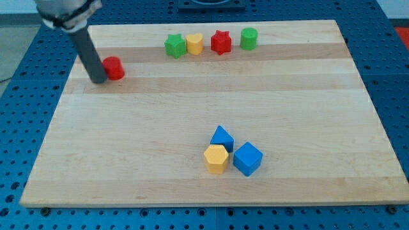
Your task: Move the red circle closer to left side of green star
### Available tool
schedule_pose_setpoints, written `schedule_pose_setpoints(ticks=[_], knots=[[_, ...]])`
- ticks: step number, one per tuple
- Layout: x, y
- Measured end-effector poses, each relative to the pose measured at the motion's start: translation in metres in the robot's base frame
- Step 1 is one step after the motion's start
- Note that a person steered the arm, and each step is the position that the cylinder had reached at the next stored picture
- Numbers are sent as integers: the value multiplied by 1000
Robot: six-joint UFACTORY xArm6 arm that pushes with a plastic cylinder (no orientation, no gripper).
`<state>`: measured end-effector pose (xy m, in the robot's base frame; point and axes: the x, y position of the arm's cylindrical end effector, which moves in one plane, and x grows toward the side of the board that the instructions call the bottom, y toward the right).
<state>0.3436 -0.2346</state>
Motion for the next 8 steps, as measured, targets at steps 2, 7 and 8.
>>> schedule_pose_setpoints(ticks=[2,7,8], knots=[[-31,-21],[-22,75],[-35,85]])
